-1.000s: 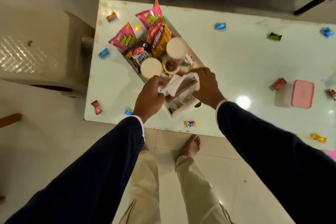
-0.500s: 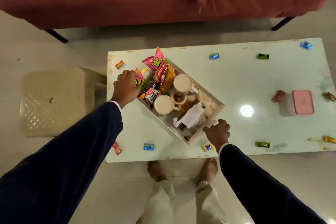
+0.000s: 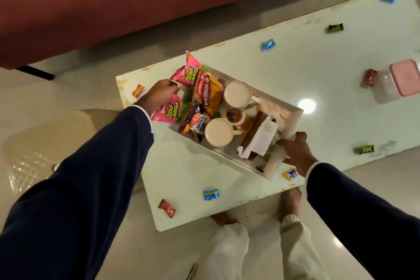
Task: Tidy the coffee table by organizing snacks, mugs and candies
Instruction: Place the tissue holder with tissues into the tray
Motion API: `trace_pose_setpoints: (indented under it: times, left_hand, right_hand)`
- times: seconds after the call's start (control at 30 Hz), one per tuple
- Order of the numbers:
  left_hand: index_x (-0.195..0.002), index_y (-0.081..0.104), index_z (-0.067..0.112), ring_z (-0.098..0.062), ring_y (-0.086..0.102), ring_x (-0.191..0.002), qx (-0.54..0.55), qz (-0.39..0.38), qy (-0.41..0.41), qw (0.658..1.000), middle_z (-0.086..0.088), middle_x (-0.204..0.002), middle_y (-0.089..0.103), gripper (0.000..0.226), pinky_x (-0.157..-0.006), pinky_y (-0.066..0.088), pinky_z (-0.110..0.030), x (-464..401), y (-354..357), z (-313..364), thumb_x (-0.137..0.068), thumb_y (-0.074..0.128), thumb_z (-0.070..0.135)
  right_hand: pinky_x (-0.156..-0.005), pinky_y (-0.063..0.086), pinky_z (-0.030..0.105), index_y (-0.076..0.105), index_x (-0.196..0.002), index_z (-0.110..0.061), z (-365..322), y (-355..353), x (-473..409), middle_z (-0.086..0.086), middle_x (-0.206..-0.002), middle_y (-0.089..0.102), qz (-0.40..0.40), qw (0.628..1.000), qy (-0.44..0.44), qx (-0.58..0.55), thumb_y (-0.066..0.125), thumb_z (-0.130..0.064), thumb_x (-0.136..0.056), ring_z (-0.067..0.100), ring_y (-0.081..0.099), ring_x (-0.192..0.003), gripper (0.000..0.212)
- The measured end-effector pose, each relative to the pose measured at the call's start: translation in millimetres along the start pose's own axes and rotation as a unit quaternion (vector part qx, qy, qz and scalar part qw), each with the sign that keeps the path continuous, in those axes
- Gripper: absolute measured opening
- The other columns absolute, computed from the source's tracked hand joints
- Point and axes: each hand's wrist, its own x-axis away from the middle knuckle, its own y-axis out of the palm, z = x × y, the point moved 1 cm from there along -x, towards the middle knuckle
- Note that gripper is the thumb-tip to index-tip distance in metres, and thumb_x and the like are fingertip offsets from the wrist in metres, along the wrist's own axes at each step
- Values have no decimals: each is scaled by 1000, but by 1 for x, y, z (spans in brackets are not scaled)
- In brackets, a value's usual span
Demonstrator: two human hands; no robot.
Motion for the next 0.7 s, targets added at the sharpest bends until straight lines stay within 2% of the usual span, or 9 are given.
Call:
trace_pose_setpoints:
  times: [0.1,0.23,0.4,0.5,0.6,0.7]
  left_hand:
    - [-127,64,10,-34,69,-100,-9,7,2,1000,-20,-117,70,30,-96,54,-52,-4,7,-3,-99,56,18]
    - [-132,60,15,-35,68,-108,-3,14,-16,1000,-14,-122,68,34,-99,55,-49,-6,9,-3,-99,57,23]
    - [-128,60,16,-35,69,-104,37,29,-29,998,-15,-118,69,30,-98,56,-51,5,8,-14,-99,58,24]
    - [-127,62,15,-36,71,-95,75,34,-34,996,-18,-108,72,30,-93,58,-49,17,11,-24,-97,56,20]
    - [-126,62,15,-25,66,-72,115,42,-44,991,-9,-86,69,29,-73,54,-36,39,16,-33,-98,56,20]
    - [-128,61,13,-22,64,-70,165,46,-70,983,-7,-85,67,31,-74,53,-36,65,35,-43,-98,56,18]
  right_hand:
    - [-61,55,38,31,-134,-19,0,4,0,6,-116,52,12,1000,-5,0,62,-18,-95,30,60,-97,50]
    - [-75,59,48,32,-137,-15,-6,-1,3,9,-119,53,6,1000,8,12,63,-19,-94,35,62,-104,53]
    - [-67,58,43,36,-135,-15,-21,-17,9,13,-125,56,-24,1000,5,7,65,-16,-93,35,63,-107,51]
    - [-62,57,38,36,-134,-15,-34,-33,12,13,-126,56,-30,999,-7,31,63,-16,-94,33,63,-106,47]
    - [-63,57,37,37,-132,-16,-55,-56,13,13,-124,58,-52,996,-27,64,64,-18,-95,31,64,-103,46]
    - [-69,56,38,40,-130,-14,-82,-80,8,14,-121,59,-69,993,-43,89,64,-18,-95,30,63,-98,43]
